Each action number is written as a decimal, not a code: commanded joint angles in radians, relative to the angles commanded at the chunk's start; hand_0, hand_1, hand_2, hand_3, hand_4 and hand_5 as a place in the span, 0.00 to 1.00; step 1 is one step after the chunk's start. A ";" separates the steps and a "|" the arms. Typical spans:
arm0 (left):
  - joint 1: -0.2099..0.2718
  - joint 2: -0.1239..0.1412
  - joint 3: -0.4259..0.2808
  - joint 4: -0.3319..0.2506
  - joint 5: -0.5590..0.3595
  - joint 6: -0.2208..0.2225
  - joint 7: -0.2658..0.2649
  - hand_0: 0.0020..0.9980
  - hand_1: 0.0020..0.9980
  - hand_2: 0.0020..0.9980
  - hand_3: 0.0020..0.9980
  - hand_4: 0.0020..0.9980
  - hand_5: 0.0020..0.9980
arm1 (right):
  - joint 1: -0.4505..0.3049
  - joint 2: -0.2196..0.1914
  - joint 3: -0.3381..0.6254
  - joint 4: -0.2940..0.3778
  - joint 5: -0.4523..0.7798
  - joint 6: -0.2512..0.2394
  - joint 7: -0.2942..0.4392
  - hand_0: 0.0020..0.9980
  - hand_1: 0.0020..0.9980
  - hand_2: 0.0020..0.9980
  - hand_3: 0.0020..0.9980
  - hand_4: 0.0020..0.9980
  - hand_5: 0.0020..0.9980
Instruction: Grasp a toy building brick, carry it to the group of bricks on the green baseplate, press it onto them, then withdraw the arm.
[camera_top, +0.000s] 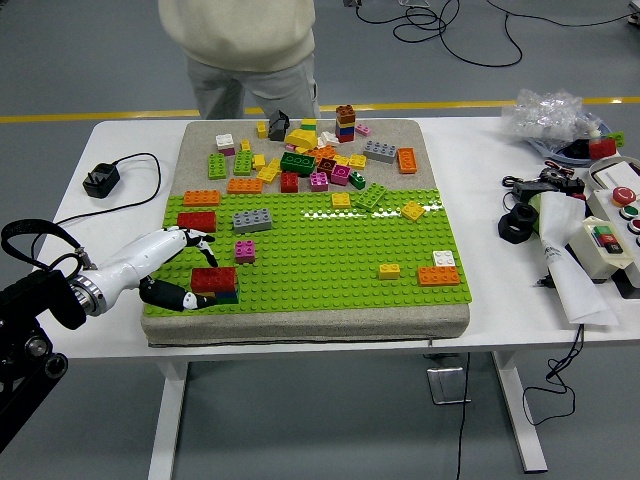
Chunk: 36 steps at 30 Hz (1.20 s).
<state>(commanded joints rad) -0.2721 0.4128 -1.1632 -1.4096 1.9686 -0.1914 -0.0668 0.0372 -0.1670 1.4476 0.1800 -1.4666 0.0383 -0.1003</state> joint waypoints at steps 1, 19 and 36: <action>-0.002 0.001 -0.004 -0.007 -0.005 0.000 0.000 0.97 0.88 0.87 0.57 0.93 0.27 | 0.000 0.000 0.000 0.000 0.000 0.000 0.000 0.77 0.71 0.77 0.77 0.97 0.70; -0.147 -0.020 -0.027 0.076 0.001 0.036 -0.007 0.95 0.83 0.81 0.68 0.97 0.28 | 0.010 -0.003 -0.004 0.000 0.003 0.000 -0.001 0.77 0.71 0.77 0.77 0.97 0.70; -0.426 -0.079 0.082 0.430 0.178 -0.003 -0.056 0.89 0.80 0.78 0.87 0.99 0.13 | 0.021 -0.002 -0.017 0.000 0.007 -0.001 -0.004 0.77 0.71 0.77 0.76 0.97 0.70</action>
<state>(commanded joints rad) -0.6977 0.3336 -1.0817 -0.9796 2.1463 -0.1948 -0.1226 0.0582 -0.1688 1.4306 0.1800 -1.4593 0.0376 -0.1040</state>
